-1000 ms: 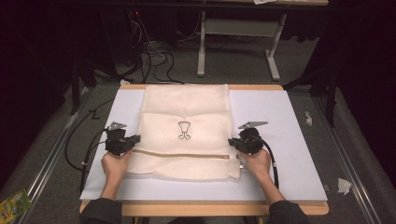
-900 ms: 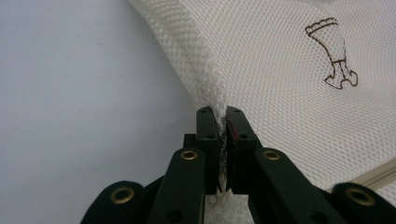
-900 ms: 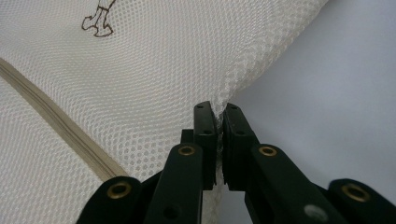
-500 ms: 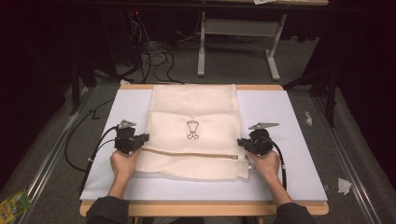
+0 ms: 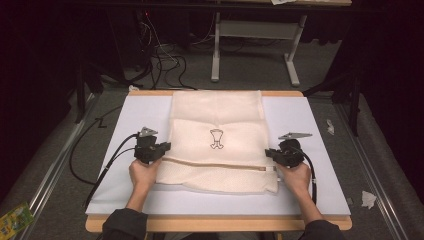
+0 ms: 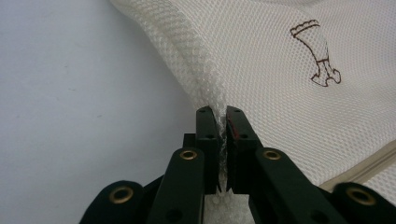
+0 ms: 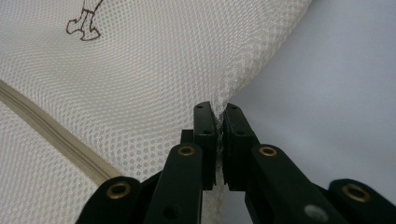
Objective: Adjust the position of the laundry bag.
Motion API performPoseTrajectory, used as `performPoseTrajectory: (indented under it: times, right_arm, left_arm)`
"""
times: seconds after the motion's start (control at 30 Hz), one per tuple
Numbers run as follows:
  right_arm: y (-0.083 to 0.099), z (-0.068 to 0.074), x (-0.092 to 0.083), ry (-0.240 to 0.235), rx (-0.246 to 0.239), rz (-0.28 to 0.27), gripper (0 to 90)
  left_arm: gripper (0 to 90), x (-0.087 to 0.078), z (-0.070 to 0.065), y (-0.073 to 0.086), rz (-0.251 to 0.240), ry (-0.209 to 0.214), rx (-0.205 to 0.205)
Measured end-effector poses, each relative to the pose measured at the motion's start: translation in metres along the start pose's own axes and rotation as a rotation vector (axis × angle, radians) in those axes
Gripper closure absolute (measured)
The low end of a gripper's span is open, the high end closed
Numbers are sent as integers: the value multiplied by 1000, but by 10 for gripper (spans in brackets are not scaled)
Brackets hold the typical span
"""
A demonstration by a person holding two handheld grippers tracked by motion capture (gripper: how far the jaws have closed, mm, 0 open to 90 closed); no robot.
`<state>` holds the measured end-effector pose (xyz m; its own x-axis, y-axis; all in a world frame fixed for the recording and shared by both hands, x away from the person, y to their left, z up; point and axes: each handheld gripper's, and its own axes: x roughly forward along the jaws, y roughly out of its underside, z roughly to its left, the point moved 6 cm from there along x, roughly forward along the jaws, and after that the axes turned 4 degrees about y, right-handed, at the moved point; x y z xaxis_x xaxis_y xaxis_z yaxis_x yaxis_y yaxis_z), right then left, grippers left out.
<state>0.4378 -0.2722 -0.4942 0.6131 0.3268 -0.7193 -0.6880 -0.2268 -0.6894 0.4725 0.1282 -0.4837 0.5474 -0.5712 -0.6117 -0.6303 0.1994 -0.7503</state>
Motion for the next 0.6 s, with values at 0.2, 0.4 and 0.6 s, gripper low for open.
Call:
performPoseTrajectory:
  times: [0.2,0.4,0.6]
  right_arm:
    - [3,-6,-4,8,10,2,869]
    - [4,-12,-6,19,4,5,867]
    - [8,-21,-10,32,11,12,865]
  left_arm:
    - [853,5,-4,0,4,7,1]
    - [852,8,-10,-3,-7,7,3]
    - [851,13,-17,-2,-5,19,6]
